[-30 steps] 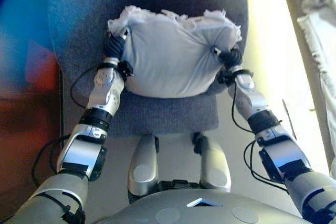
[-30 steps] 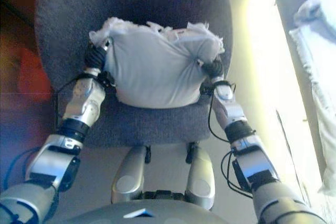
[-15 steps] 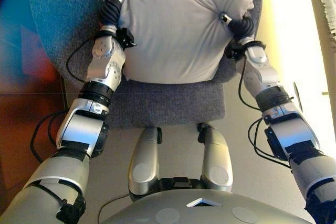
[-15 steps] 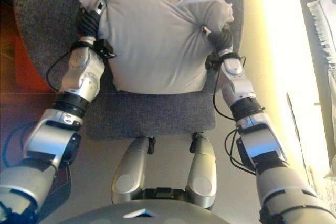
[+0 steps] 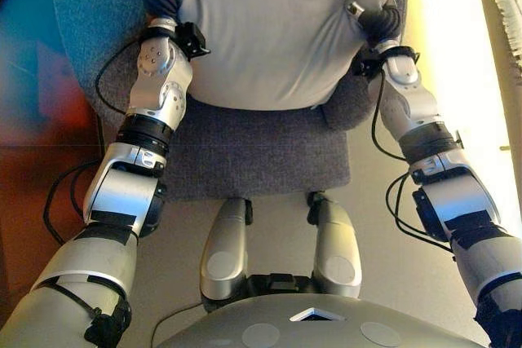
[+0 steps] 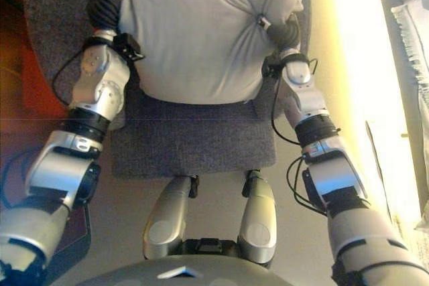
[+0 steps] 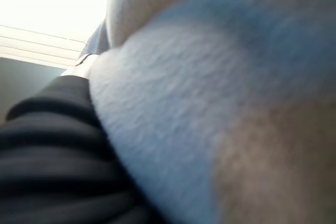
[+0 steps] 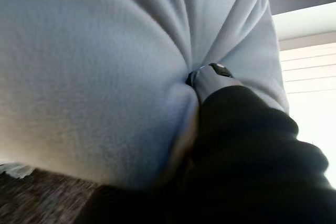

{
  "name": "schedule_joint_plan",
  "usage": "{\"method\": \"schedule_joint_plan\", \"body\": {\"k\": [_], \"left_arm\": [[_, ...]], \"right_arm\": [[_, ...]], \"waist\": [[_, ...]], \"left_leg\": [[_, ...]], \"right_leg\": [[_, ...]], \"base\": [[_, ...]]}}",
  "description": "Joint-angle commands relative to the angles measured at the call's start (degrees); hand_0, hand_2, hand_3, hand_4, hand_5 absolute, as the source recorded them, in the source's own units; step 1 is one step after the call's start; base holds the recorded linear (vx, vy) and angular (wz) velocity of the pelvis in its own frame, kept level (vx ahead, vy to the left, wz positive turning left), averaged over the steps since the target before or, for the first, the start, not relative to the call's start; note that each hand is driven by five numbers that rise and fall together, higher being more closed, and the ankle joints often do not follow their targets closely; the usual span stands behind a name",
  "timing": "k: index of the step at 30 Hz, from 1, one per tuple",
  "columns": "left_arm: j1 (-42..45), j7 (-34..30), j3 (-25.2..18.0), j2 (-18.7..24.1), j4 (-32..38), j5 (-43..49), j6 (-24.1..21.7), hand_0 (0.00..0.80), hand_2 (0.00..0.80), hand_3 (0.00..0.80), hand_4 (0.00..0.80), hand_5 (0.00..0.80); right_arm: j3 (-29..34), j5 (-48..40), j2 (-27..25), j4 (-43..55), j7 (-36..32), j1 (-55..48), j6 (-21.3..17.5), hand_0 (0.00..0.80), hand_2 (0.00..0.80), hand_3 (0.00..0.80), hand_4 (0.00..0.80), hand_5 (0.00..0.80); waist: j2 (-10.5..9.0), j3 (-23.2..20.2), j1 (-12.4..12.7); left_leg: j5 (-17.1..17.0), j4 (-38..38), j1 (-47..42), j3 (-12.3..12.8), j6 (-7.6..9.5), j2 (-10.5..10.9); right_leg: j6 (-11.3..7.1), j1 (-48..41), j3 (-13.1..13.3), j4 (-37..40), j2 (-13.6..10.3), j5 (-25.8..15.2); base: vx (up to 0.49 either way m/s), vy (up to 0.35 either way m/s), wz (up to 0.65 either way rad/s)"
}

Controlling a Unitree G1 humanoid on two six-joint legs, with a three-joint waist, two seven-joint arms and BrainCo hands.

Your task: Pick up the cushion and take it to the sofa

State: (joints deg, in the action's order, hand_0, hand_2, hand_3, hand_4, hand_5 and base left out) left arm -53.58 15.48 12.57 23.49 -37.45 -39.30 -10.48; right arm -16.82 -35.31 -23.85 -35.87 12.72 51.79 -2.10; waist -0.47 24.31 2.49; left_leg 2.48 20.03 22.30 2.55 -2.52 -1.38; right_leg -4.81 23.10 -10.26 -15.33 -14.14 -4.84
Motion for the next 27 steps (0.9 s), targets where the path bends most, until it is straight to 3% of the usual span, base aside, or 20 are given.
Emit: {"method": "schedule_joint_plan", "body": {"k": [1,12,16,17,18,19,27], "left_arm": [[-4.63,-1.75,2.57,-3.74,5.95,2.14,-3.04,0.8,0.8,0.8,0.8,0.8],[-13.4,1.83,8.19,-2.1,-7.94,-3.03,-0.31,0.8,0.8,0.8,0.8,0.8],[-14.41,1.75,8.38,-1.75,-12.18,-3.88,2.04,0.8,0.8,0.8,0.8,0.8],[-14.77,1.63,8.51,-1.62,-13.0,-4.61,2.21,0.709,0.709,0.709,0.709,0.709],[-15.05,1.53,8.59,-1.42,-13.49,-5.44,2.32,0.424,0.424,0.424,0.424,0.424],[-15.42,1.91,8.55,-0.85,-13.86,-5.73,2.83,0.0,0.0,0.0,0.0,0.0],[-17.74,3.71,9.08,2.71,-18.36,-5.02,3.74,0.0,0.0,0.0,0.0,0.0]], "right_arm": [[-1.45,2.0,2.57,8.63,-1.16,6.88,-5.03,0.8,0.8,0.8,0.8,0.8],[-7.7,-1.97,1.97,-12.41,-2.92,16.47,-2.84,0.8,0.8,0.8,0.8,0.8],[-8.0,-2.14,2.47,-17.95,-5.4,18.08,0.14,0.772,0.772,0.772,0.772,0.772],[-8.32,-1.96,2.49,-19.11,-6.2,18.64,0.82,0.471,0.471,0.471,0.471,0.471],[-8.51,-1.22,2.44,-19.86,-6.41,19.05,0.99,0.088,0.088,0.088,0.088,0.088],[-9.21,-0.79,1.94,-20.34,-6.16,19.46,0.9,0.0,0.0,0.0,0.0,0.0],[-8.88,-2.2,-0.69,-24.69,-4.42,21.57,2.14,0.0,0.0,0.0,0.0,0.0]], "waist": [[0.08,-5.77,0.53],[0.56,-5.34,0.46],[0.83,-5.36,0.37],[0.89,-5.28,0.37],[0.93,-5.22,0.37],[1.01,-4.99,0.36],[1.23,-4.24,-0.14]], "left_leg": [[6.14,3.56,-2.26,-0.91,-1.54,0.32],[6.23,4.5,-1.75,-0.55,-2.28,0.1],[6.26,5.03,-1.7,-0.42,-2.41,0.06],[6.23,5.18,-1.51,-0.38,-2.46,0.05],[6.2,5.27,-1.36,-0.36,-2.48,0.05],[6.05,5.29,-1.2,-0.26,-2.47,-0.02],[5.87,6.21,-0.34,0.31,-2.49,-0.19]], "right_leg": [[-2.98,-7.48,0.48,-2.3,-2.77,8.41],[-2.93,-6.52,0.41,-3.53,-3.07,8.52],[-2.79,-6.0,0.75,-4.43,-3.18,8.64],[-2.8,-5.72,0.87,-4.67,-3.22,8.63],[-2.81,-5.45,0.97,-4.86,-3.26,8.61],[-2.79,-5.08,1.03,-5.02,-3.3,8.48],[-2.93,-2.98,2.01,-7.09,-3.3,8.4]], "base": [[0.109,-0.013,0.07],[-0.006,-0.002,0.03],[0.036,0.028,0.04],[0.002,0.02,0.05],[-0.01,0.021,0.04],[0.0,0.0,0.0],[-0.01,0.018,0.02]]}}
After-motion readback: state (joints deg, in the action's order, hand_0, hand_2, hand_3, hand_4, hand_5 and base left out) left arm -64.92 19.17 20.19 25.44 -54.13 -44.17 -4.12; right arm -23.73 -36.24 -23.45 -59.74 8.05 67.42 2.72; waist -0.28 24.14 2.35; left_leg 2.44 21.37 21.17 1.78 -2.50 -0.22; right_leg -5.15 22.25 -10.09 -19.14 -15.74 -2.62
